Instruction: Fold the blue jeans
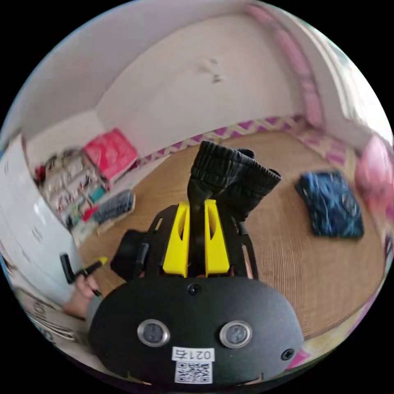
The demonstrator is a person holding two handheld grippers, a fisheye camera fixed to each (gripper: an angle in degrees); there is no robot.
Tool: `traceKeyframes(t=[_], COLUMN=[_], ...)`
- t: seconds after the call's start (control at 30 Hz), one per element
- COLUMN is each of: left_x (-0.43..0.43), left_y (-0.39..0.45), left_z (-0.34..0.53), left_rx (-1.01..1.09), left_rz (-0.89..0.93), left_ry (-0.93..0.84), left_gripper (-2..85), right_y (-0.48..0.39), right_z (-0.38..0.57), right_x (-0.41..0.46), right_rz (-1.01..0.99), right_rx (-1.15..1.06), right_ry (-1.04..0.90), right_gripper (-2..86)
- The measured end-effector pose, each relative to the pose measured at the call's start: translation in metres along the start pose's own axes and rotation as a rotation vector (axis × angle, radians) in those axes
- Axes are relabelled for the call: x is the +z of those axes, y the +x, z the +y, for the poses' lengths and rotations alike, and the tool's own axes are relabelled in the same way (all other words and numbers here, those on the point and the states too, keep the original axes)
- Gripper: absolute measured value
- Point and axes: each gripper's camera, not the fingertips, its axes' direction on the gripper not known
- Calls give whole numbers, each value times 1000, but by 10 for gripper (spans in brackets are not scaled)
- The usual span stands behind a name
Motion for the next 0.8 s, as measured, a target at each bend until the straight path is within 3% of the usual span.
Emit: traceKeyframes(t=[0.07,0.17,0.27,0.33,0.43,0.53,0.6,0.67,0.73,0.8], left_x=[-12,-21,-23,-23,-19,-6,2,11,18,27], left_y=[-12,-23,-34,-38,-42,-43,-42,-35,-25,-10], left_z=[19,44,66,79,97,109,113,114,110,100], left_rx=[-29,-63,-90,-105,-117,-138,-150,-141,-115,-70], left_rz=[25,26,-9,-27,-25,21,50,79,93,123], left_ry=[21,35,14,-5,-17,-10,-8,8,34,70], left_gripper=[-9,-10,-10,-10,-10,-10,-10,-10,-10,-10], right_y=[-163,-339,-455,-489,-515,-532,-536,-524,-498,-464], right_z=[0,50,133,185,218,223,219,192,167,152], right_x=[31,87,173,230,236,244,241,210,188,176], right_rz=[60,99,105,141,260,259,219,-46,-167,-78], right_rx=[-319,-665,-923,-1021,-1080,-1075,-1084,-990,-857,-749], right_ry=[-28,-66,-217,-368,-222,-258,-294,-376,-363,-281], right_gripper=[61,61,60,61,62,68,74,81,81,76])
